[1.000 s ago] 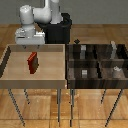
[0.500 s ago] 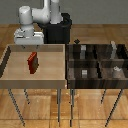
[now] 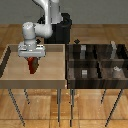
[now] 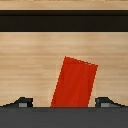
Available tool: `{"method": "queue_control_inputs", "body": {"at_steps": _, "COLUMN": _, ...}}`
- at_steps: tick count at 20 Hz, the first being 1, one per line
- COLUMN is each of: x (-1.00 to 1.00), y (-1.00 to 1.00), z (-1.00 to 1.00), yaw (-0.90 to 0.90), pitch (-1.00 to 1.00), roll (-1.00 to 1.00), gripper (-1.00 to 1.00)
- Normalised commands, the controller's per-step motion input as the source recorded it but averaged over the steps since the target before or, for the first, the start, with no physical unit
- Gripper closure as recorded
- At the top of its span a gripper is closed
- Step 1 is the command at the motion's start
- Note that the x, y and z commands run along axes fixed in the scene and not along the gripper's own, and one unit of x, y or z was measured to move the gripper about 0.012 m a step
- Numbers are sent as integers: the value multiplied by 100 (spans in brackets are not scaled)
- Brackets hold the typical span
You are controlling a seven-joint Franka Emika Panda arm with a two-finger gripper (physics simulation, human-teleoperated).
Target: Place the box of cereal into the appropriate compartment.
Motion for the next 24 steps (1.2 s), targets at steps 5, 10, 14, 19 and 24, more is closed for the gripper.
{"method": "queue_control_inputs", "body": {"at_steps": 5, "x": 0, "y": 0, "z": 0, "yaw": 0, "pitch": 0, "roll": 0, "gripper": 100}}
{"method": "queue_control_inputs", "body": {"at_steps": 10, "x": 0, "y": 0, "z": 60, "yaw": 0, "pitch": 0, "roll": 0, "gripper": 100}}
{"method": "queue_control_inputs", "body": {"at_steps": 14, "x": 0, "y": 0, "z": 100, "yaw": 0, "pitch": 0, "roll": 0, "gripper": 100}}
{"method": "queue_control_inputs", "body": {"at_steps": 19, "x": -20, "y": 0, "z": 60, "yaw": 0, "pitch": 0, "roll": 0, "gripper": 100}}
{"method": "queue_control_inputs", "body": {"at_steps": 24, "x": -80, "y": 0, "z": 0, "yaw": 0, "pitch": 0, "roll": 0, "gripper": 100}}
